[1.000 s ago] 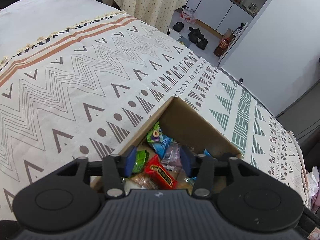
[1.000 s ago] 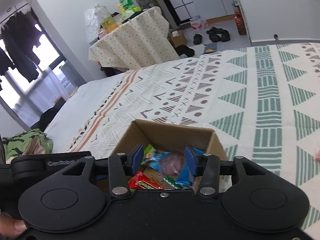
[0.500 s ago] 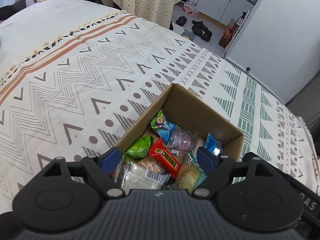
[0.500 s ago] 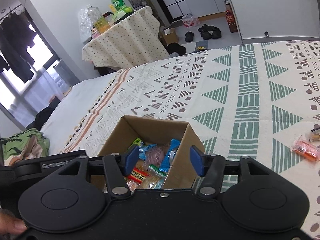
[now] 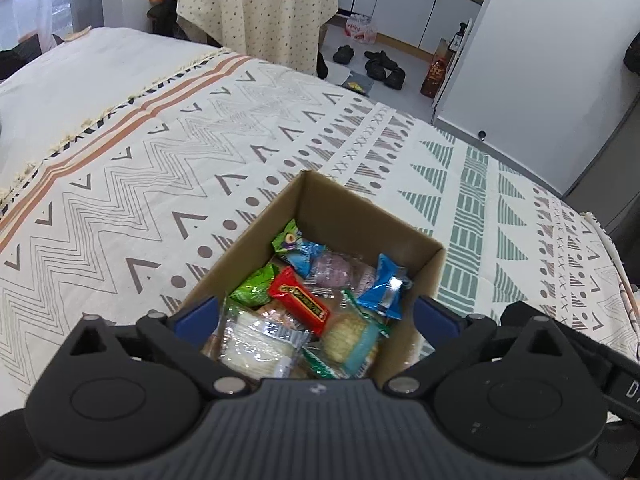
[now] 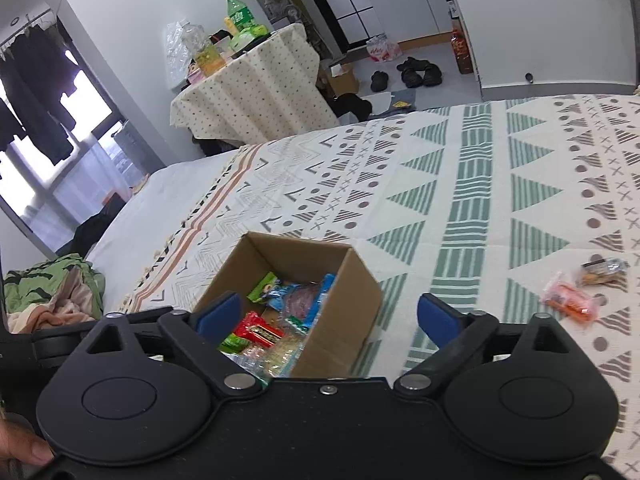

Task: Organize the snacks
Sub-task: 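Move both tools back toward the orange packet and clear-wrapped snack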

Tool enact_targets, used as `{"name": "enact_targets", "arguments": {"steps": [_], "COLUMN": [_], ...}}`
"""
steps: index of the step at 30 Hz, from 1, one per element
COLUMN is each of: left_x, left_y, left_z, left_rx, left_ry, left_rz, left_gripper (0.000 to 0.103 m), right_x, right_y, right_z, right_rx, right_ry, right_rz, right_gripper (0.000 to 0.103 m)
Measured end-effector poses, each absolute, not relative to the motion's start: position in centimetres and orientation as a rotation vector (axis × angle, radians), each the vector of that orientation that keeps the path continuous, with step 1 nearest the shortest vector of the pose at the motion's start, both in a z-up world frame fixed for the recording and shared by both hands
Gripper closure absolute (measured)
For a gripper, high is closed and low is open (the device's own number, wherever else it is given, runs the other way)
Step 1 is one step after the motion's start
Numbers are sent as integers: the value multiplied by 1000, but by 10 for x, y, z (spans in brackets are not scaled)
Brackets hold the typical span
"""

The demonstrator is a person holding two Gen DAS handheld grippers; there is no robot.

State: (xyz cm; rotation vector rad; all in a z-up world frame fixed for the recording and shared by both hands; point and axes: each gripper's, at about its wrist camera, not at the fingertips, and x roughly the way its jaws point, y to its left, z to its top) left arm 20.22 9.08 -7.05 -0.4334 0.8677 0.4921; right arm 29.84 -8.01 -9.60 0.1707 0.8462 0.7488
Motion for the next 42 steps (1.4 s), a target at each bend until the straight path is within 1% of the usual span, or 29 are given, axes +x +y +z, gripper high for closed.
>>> {"name": "enact_targets", "arguments": {"steps": [5, 26, 42], "left_x": [203, 221, 253], "left_y": [74, 13, -31], "left_z": [-63, -49, -67], "left_rx": [-389, -345, -360], "left_ry": [854, 843, 873], "left_rz": [468, 389, 333], "left_gripper": [0, 0, 0], "right_x": [299, 309, 327], "right_y": [-98, -171, -232], "right_z": [-91, -83, -96], "right_rx": [168, 209, 305], "right_ry": [829, 792, 797], "right_rz": [708, 562, 455], "right_gripper": [0, 0, 0]}}
